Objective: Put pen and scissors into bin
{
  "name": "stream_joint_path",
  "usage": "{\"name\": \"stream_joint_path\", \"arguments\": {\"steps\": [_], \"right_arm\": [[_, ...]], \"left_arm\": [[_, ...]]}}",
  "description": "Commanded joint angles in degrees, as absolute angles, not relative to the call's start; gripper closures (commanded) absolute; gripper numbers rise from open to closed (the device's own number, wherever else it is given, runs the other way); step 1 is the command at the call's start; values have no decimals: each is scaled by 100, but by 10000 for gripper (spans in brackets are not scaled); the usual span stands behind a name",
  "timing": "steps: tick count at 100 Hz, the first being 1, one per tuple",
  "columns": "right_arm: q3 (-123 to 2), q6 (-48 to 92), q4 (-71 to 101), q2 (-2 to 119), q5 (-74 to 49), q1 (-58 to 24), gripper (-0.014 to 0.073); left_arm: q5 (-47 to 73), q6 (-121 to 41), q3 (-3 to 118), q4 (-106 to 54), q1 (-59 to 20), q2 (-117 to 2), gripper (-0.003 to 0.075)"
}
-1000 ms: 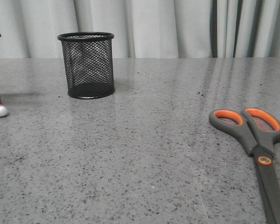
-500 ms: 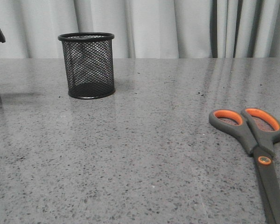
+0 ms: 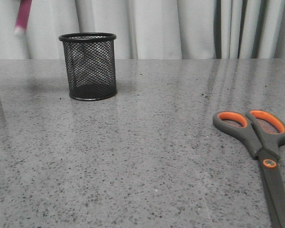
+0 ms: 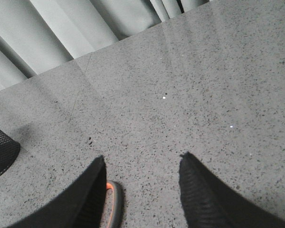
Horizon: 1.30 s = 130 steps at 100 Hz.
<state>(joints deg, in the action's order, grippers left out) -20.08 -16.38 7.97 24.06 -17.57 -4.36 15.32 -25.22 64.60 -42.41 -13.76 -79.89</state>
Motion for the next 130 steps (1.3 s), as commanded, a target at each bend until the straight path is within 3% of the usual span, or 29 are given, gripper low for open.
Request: {"name": "stream_joint_path", "arguments": {"steps": [1, 31, 88, 96, 118, 130], "right_arm": [[-2223, -1613, 780, 2489, -1319, -448, 274], [-2223, -1613, 780, 2489, -1305, -448, 274], [-2223, -1613, 780, 2489, -1390, -448, 274], [-2223, -1613, 780, 2489, -1409, -448, 274], [-2223, -1613, 780, 2489, -1479, -448, 274], [-2223, -1613, 780, 2489, -1479, -448, 274]], "left_arm": [[745, -3288, 6813, -5044, -1775, -7745, 739], [-362, -3417, 7065, -5072, -3023, -8342, 739], [-994, -3417, 6970, -4781, -3131, -9133, 729], [-994, -3417, 6943, -4728, -3131, -9123, 672], [-983, -3417, 6943, -4621, -3131, -9112, 386], [-983, -3417, 6943, -4610, -3131, -9018, 316]]}}
